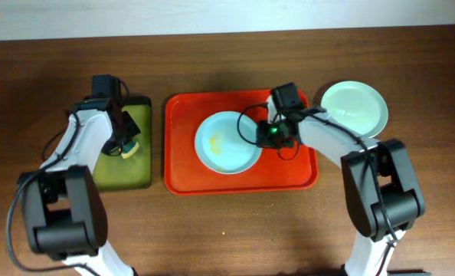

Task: Clean dirty plates on tray and stack at the side
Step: 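Move the sponge in the left gripper over the light blue plate, then scrub the light blue plate with the sponge while the right gripper holds it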

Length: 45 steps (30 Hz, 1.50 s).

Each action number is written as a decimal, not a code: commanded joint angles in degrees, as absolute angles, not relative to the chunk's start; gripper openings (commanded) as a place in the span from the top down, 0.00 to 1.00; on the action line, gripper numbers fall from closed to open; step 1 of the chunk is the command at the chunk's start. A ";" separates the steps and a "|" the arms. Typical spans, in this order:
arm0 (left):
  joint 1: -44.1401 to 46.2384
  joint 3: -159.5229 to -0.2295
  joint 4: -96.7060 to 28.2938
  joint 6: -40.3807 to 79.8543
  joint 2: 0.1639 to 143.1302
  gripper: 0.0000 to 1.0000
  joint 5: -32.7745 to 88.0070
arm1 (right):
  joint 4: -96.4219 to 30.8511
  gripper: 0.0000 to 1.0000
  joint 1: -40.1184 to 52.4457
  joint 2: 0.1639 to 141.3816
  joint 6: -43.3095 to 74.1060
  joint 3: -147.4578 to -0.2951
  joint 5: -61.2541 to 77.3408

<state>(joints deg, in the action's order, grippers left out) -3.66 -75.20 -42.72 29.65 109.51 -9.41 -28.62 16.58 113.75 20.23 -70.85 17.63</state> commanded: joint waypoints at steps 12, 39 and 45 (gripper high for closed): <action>-3.53 -79.46 -43.24 24.95 112.99 1.00 -9.63 | -28.45 0.96 16.67 115.35 13.96 -72.31 16.27; 23.38 -79.68 -40.51 27.33 115.13 1.00 9.19 | -25.04 0.96 19.86 115.37 15.46 -72.31 20.38; 24.88 -79.68 -39.07 24.34 119.68 1.00 1.19 | -24.62 0.96 19.86 115.37 15.46 -72.31 20.38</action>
<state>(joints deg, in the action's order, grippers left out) 24.38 -80.12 -38.89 26.20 117.19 9.30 -25.02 19.53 114.80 15.05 -71.48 19.33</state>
